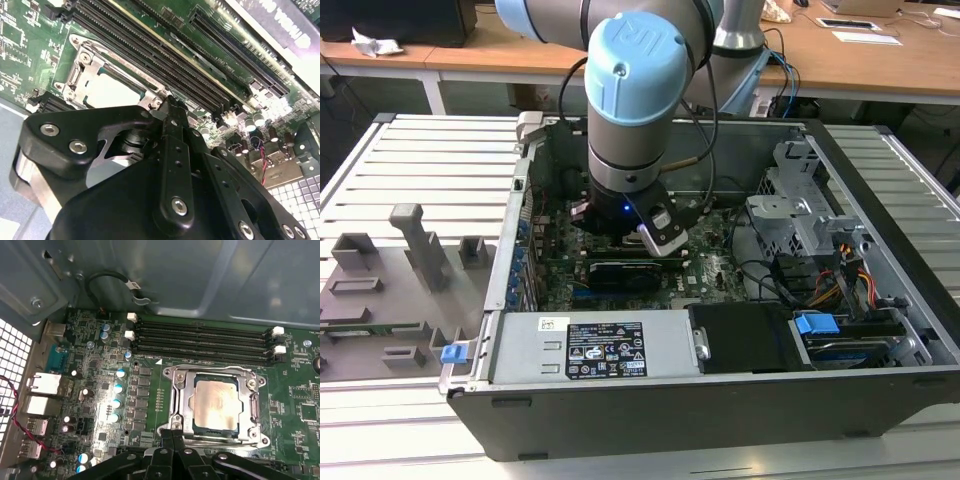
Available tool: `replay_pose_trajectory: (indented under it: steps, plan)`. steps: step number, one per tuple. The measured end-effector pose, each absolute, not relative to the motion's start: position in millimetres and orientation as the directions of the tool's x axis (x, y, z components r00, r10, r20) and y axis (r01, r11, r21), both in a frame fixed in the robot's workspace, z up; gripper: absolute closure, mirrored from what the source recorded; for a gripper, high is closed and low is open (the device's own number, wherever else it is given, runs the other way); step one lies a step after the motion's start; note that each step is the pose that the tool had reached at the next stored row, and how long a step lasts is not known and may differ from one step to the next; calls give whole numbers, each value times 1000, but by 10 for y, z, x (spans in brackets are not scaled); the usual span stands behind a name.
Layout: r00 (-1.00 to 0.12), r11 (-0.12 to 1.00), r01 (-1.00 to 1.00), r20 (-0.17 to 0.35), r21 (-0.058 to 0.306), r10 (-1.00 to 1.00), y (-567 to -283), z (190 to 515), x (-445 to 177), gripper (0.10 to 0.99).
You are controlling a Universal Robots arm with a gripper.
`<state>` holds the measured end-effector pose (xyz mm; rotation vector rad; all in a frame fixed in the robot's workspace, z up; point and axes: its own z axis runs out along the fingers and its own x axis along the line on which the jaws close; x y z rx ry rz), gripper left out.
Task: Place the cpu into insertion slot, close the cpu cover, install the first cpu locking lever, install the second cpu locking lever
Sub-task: 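Install the second cpu locking lever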
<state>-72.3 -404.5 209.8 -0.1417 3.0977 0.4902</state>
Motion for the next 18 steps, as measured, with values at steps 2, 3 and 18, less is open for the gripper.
replay_pose_trajectory:
  steps: [2, 3, 18]
  plan:
    - [-996, 945, -90, -17, 314, -89, -4052, 2063, -722, 980]
    - [-996, 945, -90, -17, 315, -89, -4052, 2047, -722, 980]
    - [-996, 932, -90, -20, 350, -88, -4057, 1954, -761, 980]
